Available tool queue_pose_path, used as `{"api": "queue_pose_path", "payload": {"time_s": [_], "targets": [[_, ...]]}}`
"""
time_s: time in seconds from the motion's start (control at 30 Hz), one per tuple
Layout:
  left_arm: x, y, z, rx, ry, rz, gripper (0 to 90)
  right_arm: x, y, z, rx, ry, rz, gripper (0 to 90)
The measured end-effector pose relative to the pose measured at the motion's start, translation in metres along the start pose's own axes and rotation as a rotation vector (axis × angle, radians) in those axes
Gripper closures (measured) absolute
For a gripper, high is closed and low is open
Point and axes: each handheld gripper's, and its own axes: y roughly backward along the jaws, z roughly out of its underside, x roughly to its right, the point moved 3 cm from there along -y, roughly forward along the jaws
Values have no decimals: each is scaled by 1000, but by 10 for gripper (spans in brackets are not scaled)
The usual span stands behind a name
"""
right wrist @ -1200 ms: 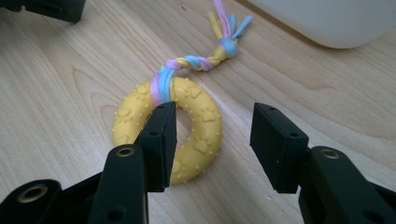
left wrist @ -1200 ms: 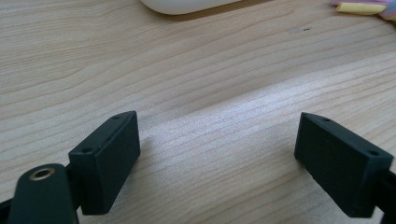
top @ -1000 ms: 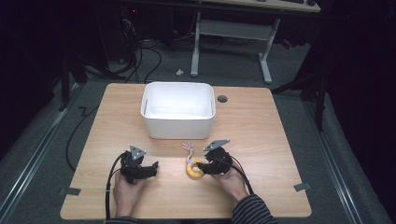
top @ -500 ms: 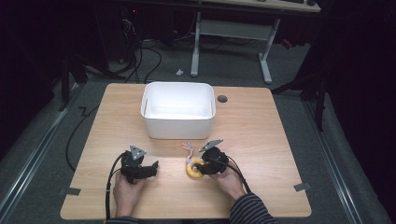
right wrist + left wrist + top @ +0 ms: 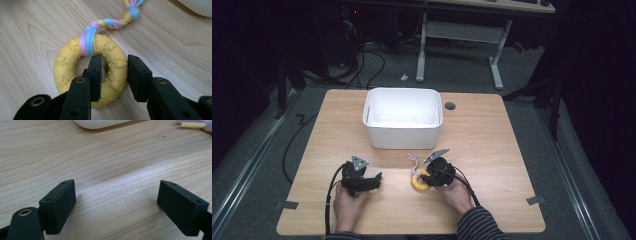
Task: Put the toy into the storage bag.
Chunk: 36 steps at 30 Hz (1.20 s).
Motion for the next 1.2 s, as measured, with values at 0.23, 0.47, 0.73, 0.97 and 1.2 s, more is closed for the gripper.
{"api": "queue_pose_path", "payload": {"time_s": [0.23,0.47,0.73,0.97,1.2], "targets": [[0,0,0,1,0,2,156,0,1,0,-6,5,-1,665],[0,0,0,1,0,2,156,1,6,-3,12,1,-24,666],[0,0,0,1,1,3,156,-1,16,-3,31,2,-65,667],[0,0,0,1,1,3,158,0,33,-2,73,-3,-86,667],[0,0,0,1,1,3,158,0,48,-3,93,1,-87,667]]}}
